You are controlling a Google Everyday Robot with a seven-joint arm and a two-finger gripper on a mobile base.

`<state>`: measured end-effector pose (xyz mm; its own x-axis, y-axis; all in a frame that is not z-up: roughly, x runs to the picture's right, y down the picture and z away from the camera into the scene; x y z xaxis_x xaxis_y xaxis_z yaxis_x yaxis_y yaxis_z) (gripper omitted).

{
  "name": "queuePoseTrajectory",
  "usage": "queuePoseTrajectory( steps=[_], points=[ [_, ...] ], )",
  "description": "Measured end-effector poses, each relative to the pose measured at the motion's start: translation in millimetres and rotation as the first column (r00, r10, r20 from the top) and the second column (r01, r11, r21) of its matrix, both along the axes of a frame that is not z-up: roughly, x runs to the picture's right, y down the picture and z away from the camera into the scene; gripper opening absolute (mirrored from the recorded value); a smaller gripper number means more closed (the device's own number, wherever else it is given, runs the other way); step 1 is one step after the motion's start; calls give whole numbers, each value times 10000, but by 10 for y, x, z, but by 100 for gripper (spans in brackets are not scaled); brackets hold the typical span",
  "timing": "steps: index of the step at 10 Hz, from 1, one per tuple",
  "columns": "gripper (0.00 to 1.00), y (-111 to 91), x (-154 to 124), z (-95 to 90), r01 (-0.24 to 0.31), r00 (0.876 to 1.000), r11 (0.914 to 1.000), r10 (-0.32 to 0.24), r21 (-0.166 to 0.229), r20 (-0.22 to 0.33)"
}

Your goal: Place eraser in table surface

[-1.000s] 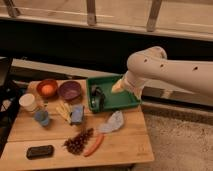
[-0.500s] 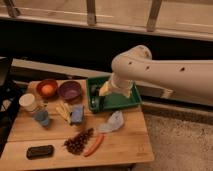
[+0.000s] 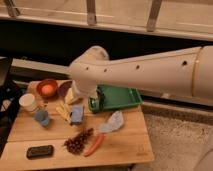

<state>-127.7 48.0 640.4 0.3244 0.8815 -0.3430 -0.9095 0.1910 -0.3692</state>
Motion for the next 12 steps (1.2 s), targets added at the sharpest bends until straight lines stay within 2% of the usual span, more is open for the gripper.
queuePoseTrajectory(
  steps=[1,2,6,8,11,12],
  points=[
    [79,95,-246,-109,560,9975,9984,-565,128,420],
    [79,122,-297,-131,709,9961,9973,-717,166,507],
    [79,111,-274,-121,796,9958,9967,-802,138,436],
    [79,203,-428,-28,1158,9913,9932,-1147,-138,639],
    [79,496,-937,352,1513,9790,9854,-1384,-782,1498],
    [79,584,-1067,392,1626,9738,9823,-1446,-926,1756]
  ],
)
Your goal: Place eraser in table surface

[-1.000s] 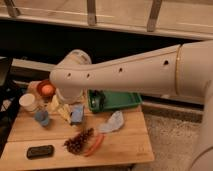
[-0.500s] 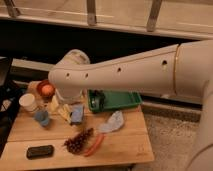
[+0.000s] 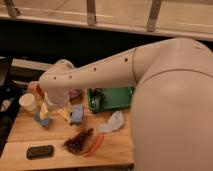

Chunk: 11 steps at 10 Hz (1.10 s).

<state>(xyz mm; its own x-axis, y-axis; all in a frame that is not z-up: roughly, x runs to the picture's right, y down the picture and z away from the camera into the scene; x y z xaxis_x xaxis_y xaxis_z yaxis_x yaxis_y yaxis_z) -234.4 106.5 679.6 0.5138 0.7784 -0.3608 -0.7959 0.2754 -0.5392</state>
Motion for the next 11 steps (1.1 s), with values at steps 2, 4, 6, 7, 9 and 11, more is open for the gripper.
queuePoseTrajectory(
  steps=[2,4,6,7,9,11],
  points=[
    [79,122,-258,54,221,9987,9992,-206,-320,467],
    [79,272,-632,39,681,9917,9963,-618,-530,1129],
    [79,378,-856,17,1211,9796,9905,-1087,-648,1688],
    [79,429,-936,-9,1566,9678,9855,-1398,-658,2093],
    [79,546,-1032,-106,2341,9395,9706,-2111,-558,2696],
    [79,547,-1021,-108,2389,9373,9695,-2156,-546,2738]
  ],
)
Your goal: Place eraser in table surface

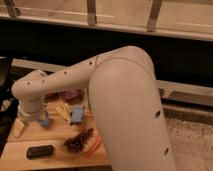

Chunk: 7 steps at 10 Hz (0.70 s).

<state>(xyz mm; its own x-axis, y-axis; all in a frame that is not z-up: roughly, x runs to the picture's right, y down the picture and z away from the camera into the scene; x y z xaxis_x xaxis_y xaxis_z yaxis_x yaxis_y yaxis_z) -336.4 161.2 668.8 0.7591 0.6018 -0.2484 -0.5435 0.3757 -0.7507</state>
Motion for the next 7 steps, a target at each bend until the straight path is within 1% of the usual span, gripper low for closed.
queuePoseTrajectory(
  steps=[2,3,4,7],
  points=[
    [79,4,-34,-13,96,9999,10000,-96,-3,37],
    [79,39,-80,24,273,9996,9996,-273,-93,-3],
    [79,164,-236,75,573,9983,9980,-571,-258,68],
    [79,549,-463,202,1077,9941,9917,-1066,-702,195]
  ],
)
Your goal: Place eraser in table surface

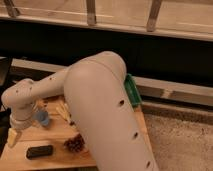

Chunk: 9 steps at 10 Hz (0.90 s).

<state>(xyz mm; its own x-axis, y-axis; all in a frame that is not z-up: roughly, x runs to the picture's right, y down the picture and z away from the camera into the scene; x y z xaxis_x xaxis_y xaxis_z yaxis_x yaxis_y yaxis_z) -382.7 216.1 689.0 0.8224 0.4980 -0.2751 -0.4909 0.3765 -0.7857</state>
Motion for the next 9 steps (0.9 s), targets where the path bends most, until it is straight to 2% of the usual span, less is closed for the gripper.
queuePoseTrajectory(
  steps=[2,4,8,9],
  points=[
    [79,171,-90,12,202,9998,9997,-200,-167,77],
    [79,366,-140,2,403,9991,9992,-402,-27,92],
    [79,536,-69,16,554,9985,9957,-554,745,-28],
    [79,558,-9,46,688,9975,9922,-670,1043,-206]
  ],
)
